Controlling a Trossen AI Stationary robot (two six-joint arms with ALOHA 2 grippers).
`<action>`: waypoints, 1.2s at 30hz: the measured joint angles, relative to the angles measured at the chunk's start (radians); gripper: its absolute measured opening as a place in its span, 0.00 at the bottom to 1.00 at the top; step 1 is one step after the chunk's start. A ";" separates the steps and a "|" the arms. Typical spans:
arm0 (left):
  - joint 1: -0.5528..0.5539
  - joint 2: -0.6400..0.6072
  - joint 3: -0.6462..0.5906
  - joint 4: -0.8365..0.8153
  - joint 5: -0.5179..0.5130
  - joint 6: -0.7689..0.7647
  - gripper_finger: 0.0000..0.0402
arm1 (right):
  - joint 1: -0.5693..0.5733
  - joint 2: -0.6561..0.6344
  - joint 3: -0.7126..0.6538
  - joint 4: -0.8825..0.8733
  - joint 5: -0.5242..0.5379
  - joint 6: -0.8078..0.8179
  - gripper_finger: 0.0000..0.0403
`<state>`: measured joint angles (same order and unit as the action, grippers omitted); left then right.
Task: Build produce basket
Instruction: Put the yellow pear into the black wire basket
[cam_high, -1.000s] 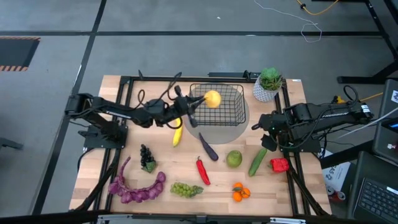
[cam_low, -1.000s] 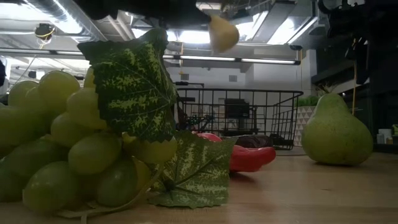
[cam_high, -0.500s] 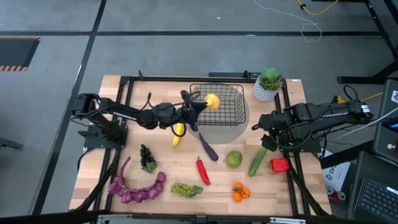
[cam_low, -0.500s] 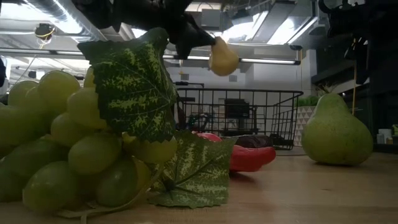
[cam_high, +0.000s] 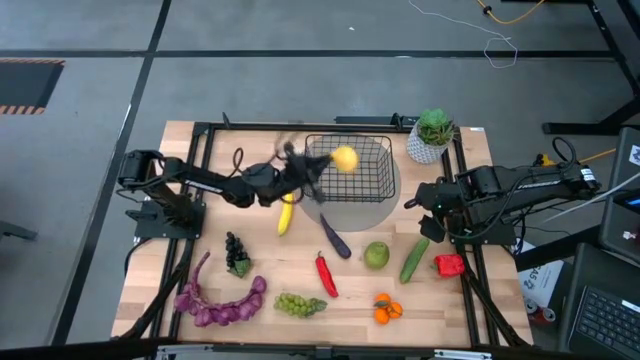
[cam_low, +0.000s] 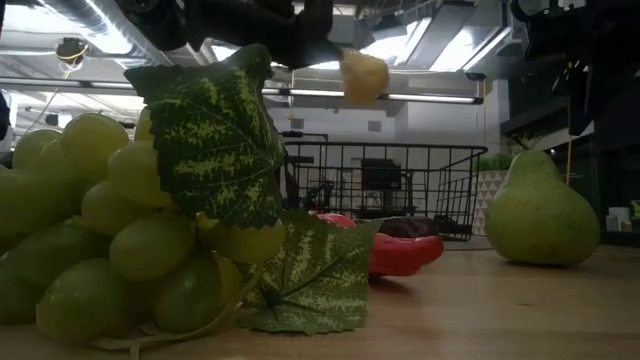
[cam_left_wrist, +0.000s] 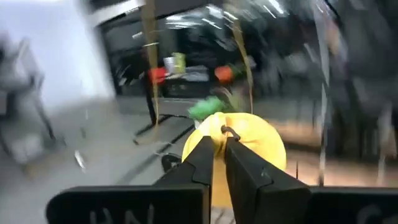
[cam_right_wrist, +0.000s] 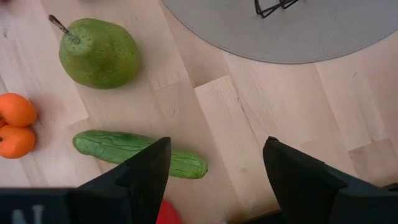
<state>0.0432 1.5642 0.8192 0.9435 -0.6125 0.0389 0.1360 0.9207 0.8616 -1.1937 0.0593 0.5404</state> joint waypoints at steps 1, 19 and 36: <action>0.006 -0.001 0.000 0.001 -0.028 -0.100 0.05 | 0.000 0.000 0.000 0.000 0.000 0.000 0.63; 0.007 0.000 0.000 -0.105 0.001 -0.004 0.06 | 0.000 0.000 0.000 0.018 0.052 -0.003 0.63; -0.052 0.000 0.000 -0.104 0.001 -0.002 0.09 | 0.000 0.000 0.000 0.015 0.053 -0.024 0.63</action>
<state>-0.0089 1.5642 0.8192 0.8390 -0.6114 0.0368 0.1360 0.9207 0.8616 -1.1786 0.1127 0.5163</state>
